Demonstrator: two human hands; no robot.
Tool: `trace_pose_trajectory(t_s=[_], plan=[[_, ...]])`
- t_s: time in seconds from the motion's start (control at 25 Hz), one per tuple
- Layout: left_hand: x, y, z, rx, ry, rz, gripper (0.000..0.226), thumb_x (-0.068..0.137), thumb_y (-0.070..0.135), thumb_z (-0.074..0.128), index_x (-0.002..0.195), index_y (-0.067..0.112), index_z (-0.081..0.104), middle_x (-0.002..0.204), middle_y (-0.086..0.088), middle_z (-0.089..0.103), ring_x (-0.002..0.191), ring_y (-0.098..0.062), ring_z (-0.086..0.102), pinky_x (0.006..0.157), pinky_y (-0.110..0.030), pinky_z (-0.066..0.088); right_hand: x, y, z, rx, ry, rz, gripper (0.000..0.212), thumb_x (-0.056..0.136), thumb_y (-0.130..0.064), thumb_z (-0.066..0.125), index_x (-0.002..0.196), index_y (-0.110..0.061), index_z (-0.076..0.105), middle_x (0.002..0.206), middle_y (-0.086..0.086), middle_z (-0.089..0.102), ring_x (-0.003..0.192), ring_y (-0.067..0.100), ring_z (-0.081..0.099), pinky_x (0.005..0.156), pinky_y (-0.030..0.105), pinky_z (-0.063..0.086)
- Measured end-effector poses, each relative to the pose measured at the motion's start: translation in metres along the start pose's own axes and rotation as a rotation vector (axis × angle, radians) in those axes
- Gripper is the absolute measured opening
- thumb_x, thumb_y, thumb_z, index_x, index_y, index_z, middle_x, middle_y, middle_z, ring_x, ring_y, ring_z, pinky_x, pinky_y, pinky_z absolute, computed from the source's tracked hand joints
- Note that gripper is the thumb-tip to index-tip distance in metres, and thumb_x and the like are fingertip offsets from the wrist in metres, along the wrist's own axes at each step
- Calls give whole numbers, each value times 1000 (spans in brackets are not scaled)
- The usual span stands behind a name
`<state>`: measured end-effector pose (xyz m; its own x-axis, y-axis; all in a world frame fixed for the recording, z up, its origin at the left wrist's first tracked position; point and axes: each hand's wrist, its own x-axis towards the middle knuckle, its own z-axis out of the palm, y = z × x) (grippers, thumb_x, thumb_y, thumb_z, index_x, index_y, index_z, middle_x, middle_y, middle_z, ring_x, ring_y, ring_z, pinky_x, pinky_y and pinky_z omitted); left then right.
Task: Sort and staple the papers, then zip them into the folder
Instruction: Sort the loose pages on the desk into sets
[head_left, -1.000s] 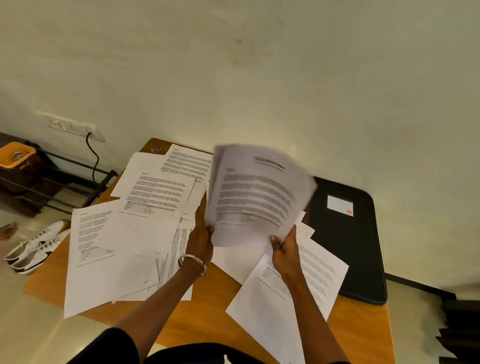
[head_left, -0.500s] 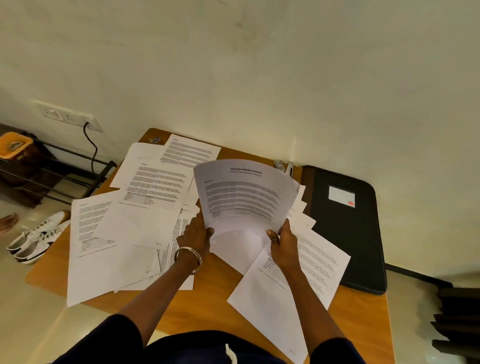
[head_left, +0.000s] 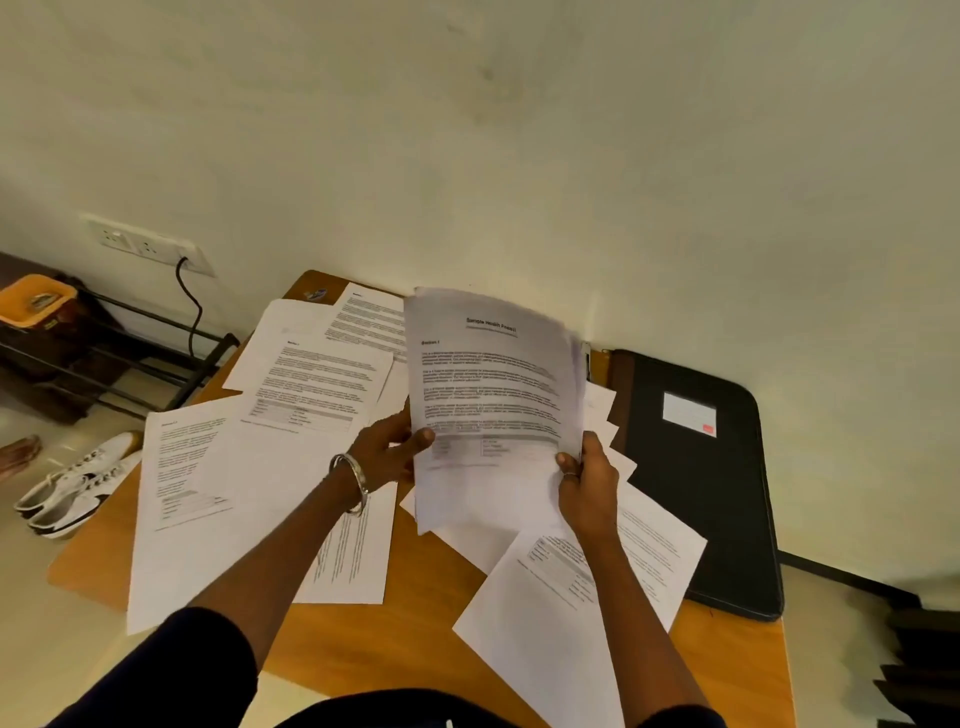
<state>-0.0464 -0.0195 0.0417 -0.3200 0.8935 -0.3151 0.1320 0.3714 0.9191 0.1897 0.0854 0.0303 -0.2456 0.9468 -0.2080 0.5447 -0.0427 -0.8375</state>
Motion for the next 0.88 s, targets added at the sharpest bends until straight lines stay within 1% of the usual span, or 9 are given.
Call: trace_pose_trajectory(t_s=[0.08,0.2,0.28,0.36,0.44,0.52,0.64,0.76,0.88], plan=[[0,2,-6,-156,-116,-159,98,40,78,71,117,19,58,103,-10,69,88,-32,69,71,-50,57,3,5,-11,62,-73,59,26,96,-13,53,121,-18,48,125,4,58,111,24,57,98,44,47],[-3,-2,4,-372,-275,-272,94,37,65,82,115,18,59,110,-14,68,98,-36,66,69,-49,57,-4,18,-26,90,-205,128,28,95,-11,55,121,-22,51,124,0,60,110,22,59,94,41,49],[-2,-8,15,-584,-273,-286,85,46,52,85,119,19,58,117,-15,64,103,-38,63,74,-52,55,-12,31,-29,58,-215,154,32,94,-11,56,124,-18,52,127,2,59,112,24,58,96,42,48],[-1,-10,32,-748,-182,-270,65,67,35,78,125,16,55,123,-17,61,105,-38,61,83,-53,53,-19,42,-29,21,-212,185,37,94,-11,57,130,-16,50,132,3,56,117,26,55,100,43,46],[-1,-11,55,-649,2,-222,41,84,16,66,124,12,56,121,-18,62,100,-35,64,80,-48,55,-27,51,-27,9,-223,207,42,93,-11,57,134,-17,48,136,2,53,121,27,53,103,44,44],[-7,-9,71,-483,150,-206,32,87,7,60,118,15,57,115,-14,65,100,-35,64,80,-46,55,-33,56,-30,17,-250,203,42,93,-10,57,133,-19,48,136,1,53,122,26,52,102,43,44],[-16,-11,79,-441,123,-222,31,87,6,60,116,17,57,114,-13,65,100,-36,63,86,-52,52,-33,51,-45,101,-291,167,31,93,-16,60,124,-18,58,124,0,63,113,24,60,94,39,51],[-24,-13,81,-456,92,-232,27,87,7,60,112,18,60,114,-13,66,101,-36,63,88,-52,50,-23,31,-59,306,-100,177,27,92,-30,59,116,-19,59,110,-2,69,94,18,69,80,39,58],[-32,-18,85,-444,41,-237,24,86,9,61,107,21,62,114,-14,65,103,-38,61,92,-55,48,-11,12,-66,349,91,121,22,95,-30,55,114,-20,60,101,-5,69,85,13,69,65,25,56]])
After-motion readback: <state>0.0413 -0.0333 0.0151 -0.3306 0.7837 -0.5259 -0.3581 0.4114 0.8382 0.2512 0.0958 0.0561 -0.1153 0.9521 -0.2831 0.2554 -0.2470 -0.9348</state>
